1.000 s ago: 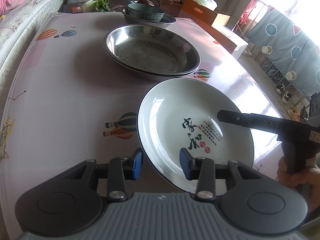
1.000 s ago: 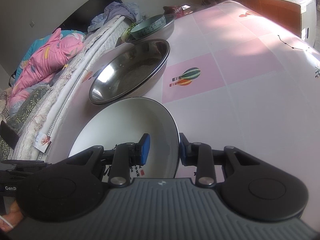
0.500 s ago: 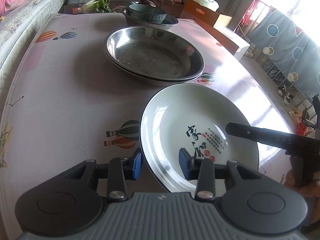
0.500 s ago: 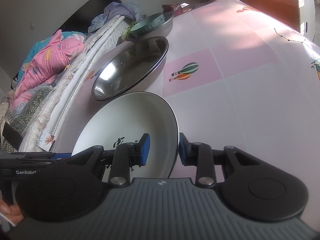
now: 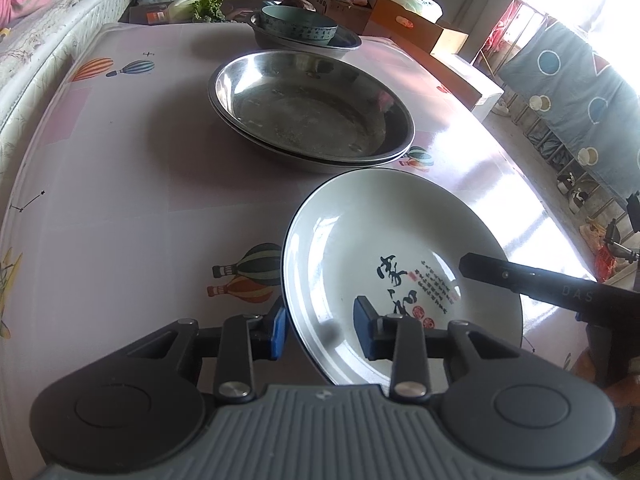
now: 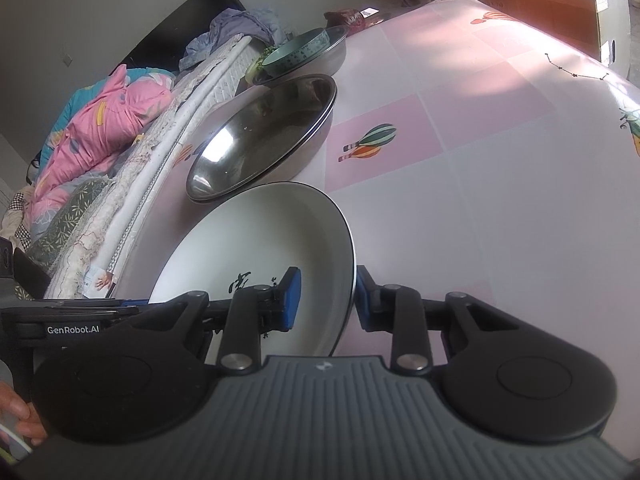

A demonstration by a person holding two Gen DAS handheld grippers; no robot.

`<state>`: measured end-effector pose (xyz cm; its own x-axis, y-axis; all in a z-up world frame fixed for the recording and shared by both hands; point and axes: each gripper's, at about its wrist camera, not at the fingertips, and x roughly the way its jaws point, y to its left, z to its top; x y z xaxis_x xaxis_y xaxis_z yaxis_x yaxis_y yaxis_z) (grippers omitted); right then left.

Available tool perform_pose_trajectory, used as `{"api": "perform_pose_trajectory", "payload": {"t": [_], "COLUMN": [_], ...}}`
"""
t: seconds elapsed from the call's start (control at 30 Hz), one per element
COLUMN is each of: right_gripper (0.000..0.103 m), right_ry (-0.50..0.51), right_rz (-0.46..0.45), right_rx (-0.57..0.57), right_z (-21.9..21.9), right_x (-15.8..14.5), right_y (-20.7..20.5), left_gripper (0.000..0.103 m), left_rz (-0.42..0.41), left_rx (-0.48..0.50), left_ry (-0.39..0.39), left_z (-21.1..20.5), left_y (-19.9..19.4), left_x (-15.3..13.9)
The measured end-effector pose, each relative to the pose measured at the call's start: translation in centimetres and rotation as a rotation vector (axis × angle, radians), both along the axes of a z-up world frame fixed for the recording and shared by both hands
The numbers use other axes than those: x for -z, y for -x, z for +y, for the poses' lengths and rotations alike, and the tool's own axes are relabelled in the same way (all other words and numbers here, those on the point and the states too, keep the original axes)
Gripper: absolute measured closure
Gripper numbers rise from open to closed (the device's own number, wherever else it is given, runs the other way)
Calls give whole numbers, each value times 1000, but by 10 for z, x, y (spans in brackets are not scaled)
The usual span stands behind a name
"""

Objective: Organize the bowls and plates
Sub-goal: 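Carry the white ceramic plate with both grippers over the steel plate stack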

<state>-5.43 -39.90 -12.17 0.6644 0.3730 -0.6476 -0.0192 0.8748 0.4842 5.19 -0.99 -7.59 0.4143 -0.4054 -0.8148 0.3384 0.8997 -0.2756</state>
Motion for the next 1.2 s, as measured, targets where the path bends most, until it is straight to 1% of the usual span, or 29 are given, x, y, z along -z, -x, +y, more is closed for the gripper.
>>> {"api": "perform_pose_trajectory", "payload": {"t": [0.1,0.13,0.23,0.4,0.57,0.67,0.83,1.0,1.2], "right_gripper": [79,80,81,81,80,80,78,78,78], "right_ry": [21,40,106,209,206,204,241,234,238], "right_rz": [-7,-11,-27,-61,-69,-74,-90,-95,-99], "right_rx": [-4,-8,-27,-55,-61,-63,-77,-77,-83], "right_z": [1,3,10,21,19,19,24,24,25], "right_x": [0,-1,-3,-5,-5,-4,-5,-4,-4], "right_y": [1,1,4,9,12,14,15,9,12], "left_gripper": [69,69,74,71,66,65,67,66,57], "left_rz": [-8,-14,-36,-54,-58,-61,-53,-50,-60], "left_rx": [10,14,33,47,54,56,34,38,47], "left_ry": [-5,-15,-66,-94,-103,-102,-104,-114,-131], "left_z": [1,0,-6,-11,-12,-14,-14,-12,-19], "left_y": [4,5,8,7,4,3,8,15,15], "left_x": [0,0,0,1,2,2,0,0,0]}}
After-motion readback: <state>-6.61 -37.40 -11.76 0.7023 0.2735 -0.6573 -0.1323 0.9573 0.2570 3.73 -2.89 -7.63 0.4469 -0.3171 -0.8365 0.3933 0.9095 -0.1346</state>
